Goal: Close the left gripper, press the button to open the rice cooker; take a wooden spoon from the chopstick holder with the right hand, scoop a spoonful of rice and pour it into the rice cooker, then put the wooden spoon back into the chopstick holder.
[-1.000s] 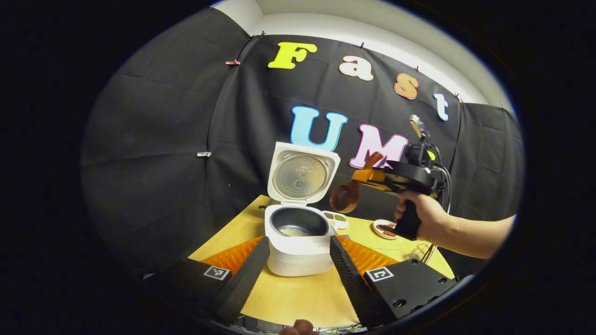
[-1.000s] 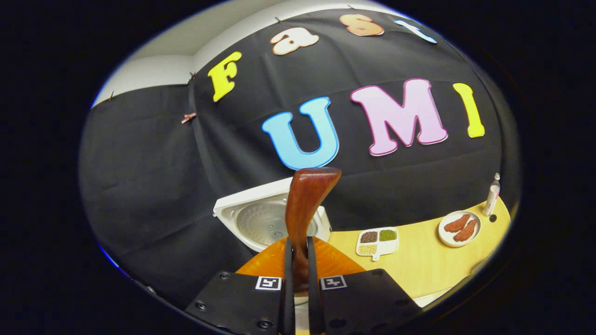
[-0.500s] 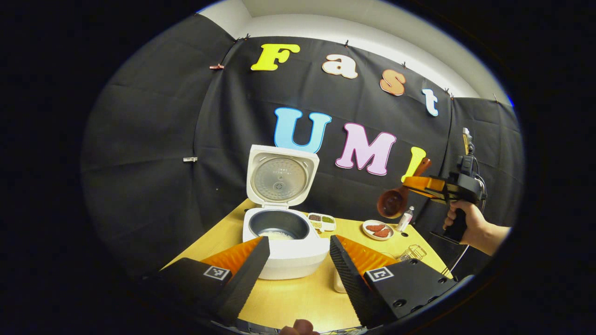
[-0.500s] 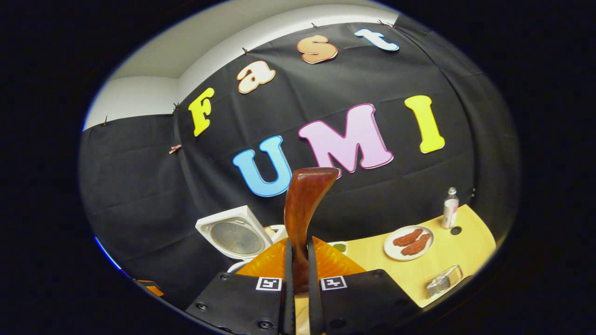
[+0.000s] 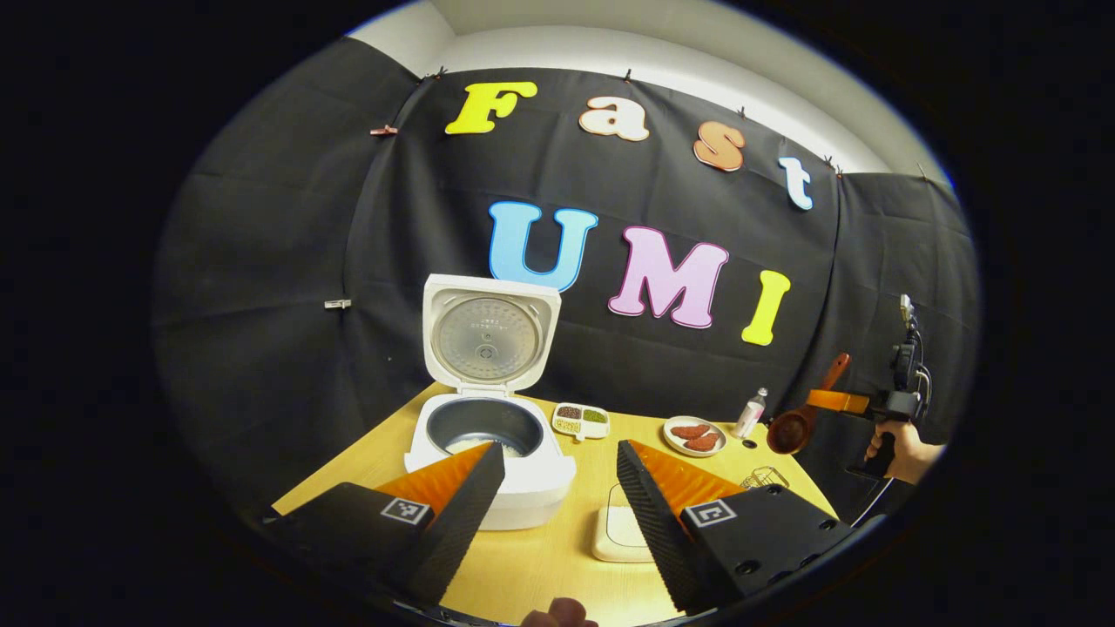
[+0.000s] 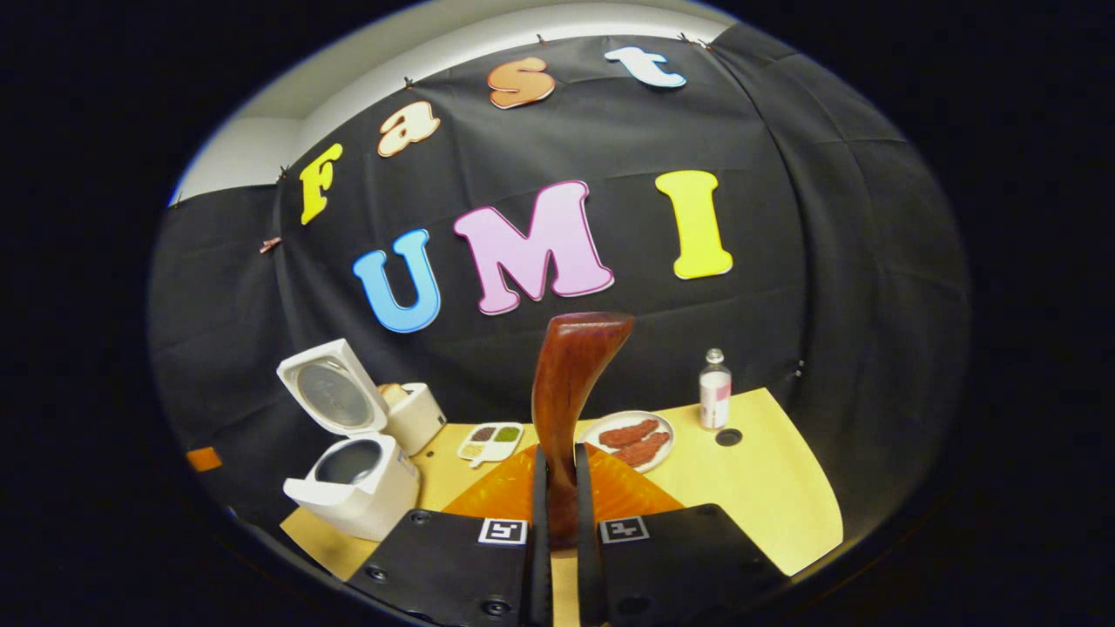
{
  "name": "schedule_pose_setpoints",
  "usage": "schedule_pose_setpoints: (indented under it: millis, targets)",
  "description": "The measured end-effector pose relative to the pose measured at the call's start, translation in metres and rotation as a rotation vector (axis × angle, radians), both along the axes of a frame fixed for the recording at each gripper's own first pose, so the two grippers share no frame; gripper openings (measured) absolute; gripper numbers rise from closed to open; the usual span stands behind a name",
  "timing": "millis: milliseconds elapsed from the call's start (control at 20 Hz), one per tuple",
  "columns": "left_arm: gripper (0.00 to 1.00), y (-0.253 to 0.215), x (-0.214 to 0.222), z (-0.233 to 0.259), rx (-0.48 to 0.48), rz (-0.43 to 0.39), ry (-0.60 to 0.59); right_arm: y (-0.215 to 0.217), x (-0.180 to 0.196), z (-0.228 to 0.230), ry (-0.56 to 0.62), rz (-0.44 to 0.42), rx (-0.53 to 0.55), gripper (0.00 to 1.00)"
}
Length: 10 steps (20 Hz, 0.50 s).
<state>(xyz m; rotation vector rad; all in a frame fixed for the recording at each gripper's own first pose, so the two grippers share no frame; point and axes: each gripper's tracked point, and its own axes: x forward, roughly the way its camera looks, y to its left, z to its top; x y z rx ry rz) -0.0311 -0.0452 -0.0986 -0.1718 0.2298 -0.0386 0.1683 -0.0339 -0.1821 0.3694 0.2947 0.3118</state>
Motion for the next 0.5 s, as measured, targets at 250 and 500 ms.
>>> schedule_pose_setpoints:
  millis: [250, 500]
  targets:
    - [0.91, -0.014, 0.004, -0.011, -0.008, 0.066, 0.056, -0.037, 0.006, -0.064, 0.08, 0.027, -0.037, 0.16]
    - [0.91, -0.022, 0.006, -0.018, -0.035, 0.135, 0.093, -0.05, 0.018, -0.113, 0.133, 0.067, -0.034, 0.16]
